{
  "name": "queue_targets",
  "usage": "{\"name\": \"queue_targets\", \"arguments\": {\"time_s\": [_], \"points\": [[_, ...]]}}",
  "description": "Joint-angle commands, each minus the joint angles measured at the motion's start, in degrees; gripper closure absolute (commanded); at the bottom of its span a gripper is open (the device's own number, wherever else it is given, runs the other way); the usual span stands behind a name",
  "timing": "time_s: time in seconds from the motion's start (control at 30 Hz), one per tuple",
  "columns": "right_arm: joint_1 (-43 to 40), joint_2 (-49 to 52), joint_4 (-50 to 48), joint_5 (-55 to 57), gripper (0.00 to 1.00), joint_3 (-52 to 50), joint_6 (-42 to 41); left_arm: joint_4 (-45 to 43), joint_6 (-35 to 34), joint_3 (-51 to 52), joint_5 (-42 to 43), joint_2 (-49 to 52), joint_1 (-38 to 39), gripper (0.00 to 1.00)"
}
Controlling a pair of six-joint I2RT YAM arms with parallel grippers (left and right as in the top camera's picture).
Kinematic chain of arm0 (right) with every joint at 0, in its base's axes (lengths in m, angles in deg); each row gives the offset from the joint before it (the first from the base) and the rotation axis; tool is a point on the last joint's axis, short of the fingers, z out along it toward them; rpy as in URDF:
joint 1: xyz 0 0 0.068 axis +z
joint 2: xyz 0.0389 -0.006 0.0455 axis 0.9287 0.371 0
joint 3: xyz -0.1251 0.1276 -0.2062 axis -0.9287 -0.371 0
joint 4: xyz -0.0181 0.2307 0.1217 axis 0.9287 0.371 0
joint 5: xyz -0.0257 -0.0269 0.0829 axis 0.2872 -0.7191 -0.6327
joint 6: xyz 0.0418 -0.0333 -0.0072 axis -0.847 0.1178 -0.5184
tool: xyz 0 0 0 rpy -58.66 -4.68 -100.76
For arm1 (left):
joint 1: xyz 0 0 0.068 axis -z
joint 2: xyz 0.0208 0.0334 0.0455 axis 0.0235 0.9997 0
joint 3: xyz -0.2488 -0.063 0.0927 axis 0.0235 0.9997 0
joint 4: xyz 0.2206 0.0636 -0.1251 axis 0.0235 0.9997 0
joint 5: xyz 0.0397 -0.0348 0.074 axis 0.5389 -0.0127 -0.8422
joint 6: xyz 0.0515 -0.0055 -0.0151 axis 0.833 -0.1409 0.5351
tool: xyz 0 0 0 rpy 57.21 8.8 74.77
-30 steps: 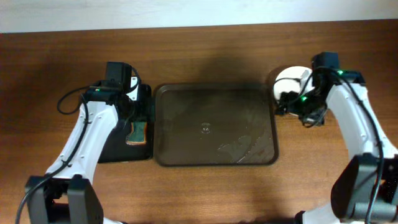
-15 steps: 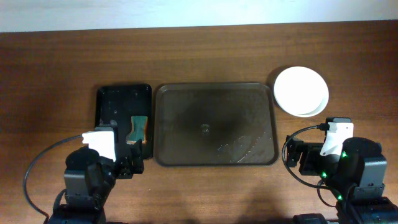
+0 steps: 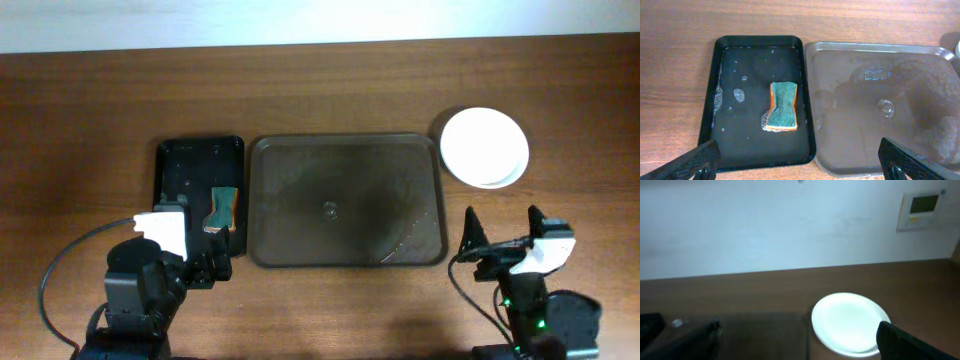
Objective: Clean dirty plates on tray and stack at the side
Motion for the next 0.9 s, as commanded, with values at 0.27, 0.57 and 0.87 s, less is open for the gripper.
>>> {"name": "queue_targets", "arguments": {"time_s": [0.27,0.57,0.87], "points": [[1.18,-8.63,-14.97,0.33,0.01,-23.28,4.85,-0.09,0.92,0.26,0.22,-0.2,-0.13,0.01],[1.18,-8.63,-14.97,0.31,0.01,-23.28,4.85,-0.09,0.92,0.26,0.22,-0.2,-0.13,0.01],[1.18,-8.63,-14.97,0.31,0.01,-23.28,4.83,-3.32,0.96,4.79,-2.16,-7.72,-0.13,0.01]]}}
